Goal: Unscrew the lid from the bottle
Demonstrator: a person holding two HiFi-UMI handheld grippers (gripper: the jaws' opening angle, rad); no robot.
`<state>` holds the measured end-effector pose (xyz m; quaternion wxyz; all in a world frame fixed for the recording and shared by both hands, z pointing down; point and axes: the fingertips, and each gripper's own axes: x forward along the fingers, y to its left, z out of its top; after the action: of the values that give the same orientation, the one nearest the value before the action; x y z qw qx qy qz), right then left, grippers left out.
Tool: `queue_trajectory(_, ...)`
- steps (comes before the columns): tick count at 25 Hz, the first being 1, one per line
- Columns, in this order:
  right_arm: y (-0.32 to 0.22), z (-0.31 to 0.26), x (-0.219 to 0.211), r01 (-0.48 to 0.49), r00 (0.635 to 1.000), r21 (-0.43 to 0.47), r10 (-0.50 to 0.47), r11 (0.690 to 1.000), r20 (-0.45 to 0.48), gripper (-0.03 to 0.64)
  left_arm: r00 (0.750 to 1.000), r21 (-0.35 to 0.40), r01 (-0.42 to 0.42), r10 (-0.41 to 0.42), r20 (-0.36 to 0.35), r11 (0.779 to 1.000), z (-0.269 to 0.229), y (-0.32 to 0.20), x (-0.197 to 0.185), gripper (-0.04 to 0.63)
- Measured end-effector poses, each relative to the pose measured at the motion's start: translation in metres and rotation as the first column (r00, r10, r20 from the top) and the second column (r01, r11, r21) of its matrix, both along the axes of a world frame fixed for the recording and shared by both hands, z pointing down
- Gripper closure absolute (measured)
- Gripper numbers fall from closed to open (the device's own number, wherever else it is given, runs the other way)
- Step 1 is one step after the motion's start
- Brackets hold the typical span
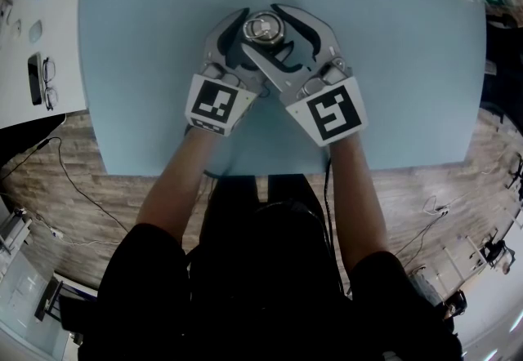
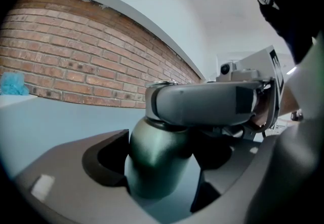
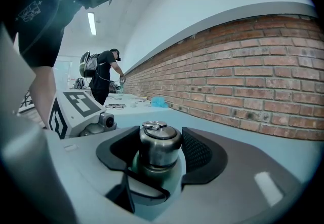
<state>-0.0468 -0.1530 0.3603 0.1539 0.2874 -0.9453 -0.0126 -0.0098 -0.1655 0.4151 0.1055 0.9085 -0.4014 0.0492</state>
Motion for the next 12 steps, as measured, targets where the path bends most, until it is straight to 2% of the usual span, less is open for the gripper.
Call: queue_trajectory(12, 0.0010, 0.0001, -0.0012, 0.025, 1.000, 0.000, -0.025, 1.000, 0.001, 0.353, 0.999, 0.000, -0.044, 0.044, -0.002, 0.999, 0.0000, 0.0011, 0.0001, 0.221)
